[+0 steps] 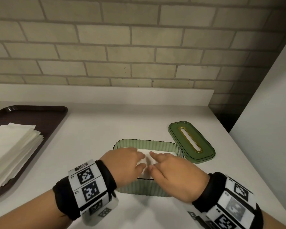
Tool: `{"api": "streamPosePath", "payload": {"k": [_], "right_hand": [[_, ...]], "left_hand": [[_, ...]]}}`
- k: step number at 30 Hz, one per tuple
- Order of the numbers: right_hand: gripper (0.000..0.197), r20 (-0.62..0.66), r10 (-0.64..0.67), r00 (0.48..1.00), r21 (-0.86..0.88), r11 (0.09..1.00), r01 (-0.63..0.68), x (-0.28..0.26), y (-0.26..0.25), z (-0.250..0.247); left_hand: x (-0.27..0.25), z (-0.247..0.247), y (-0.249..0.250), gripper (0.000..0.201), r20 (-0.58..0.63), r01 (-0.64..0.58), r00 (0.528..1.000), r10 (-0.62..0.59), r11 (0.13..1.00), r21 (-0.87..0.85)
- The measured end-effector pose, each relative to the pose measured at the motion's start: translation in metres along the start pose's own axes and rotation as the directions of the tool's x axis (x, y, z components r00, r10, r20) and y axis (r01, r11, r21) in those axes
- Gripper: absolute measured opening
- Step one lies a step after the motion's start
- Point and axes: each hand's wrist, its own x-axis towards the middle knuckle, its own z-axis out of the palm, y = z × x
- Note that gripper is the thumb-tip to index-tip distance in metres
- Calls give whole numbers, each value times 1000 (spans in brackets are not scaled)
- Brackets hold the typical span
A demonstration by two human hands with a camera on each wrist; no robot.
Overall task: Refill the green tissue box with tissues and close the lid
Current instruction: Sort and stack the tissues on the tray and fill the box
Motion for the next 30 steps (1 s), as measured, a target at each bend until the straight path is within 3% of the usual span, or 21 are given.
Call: {"api": "streamPosePath", "payload": {"k": [2, 5, 10, 13, 16, 18, 22, 26, 30], "right_hand": [[42, -92, -53, 994, 57, 997, 59, -3, -3, -4], [41, 15, 16, 1000, 68, 998, -17, 1, 0, -5], [56, 142, 76, 987, 34, 996, -81, 26, 15, -3], [22, 186, 51, 981, -55, 998, -42, 34, 15, -7], [20, 216, 40, 975, -135, 991, -11, 34, 10, -15], [21, 227, 31, 973, -151, 989, 4, 32, 12, -23], [54, 201, 23, 979, -185, 983, 15, 31, 20, -31], [23, 273, 100, 957, -264, 964, -25, 35, 10, -26], [34, 247, 152, 957, -318, 946, -68, 42, 8, -16]], "left_hand": [[5, -6, -2, 39, -2, -52, 999, 52, 995, -89], [11, -7, -3, 58, 77, -88, 993, 94, 993, -81], [21, -4, -6, 49, 204, -60, 976, 72, 996, -63], [23, -2, -5, 47, 262, -40, 964, 49, 998, -37], [23, -6, -4, 47, 298, -15, 954, 18, 1000, -12], [24, -16, -3, 46, 290, 36, 957, -30, 999, -16], [27, -27, -3, 57, 233, 92, 967, -101, 994, 51], [28, -18, 6, 46, 282, 132, 947, -155, 987, 96], [30, -16, 16, 33, 256, 165, 948, -187, 981, 106]]}}
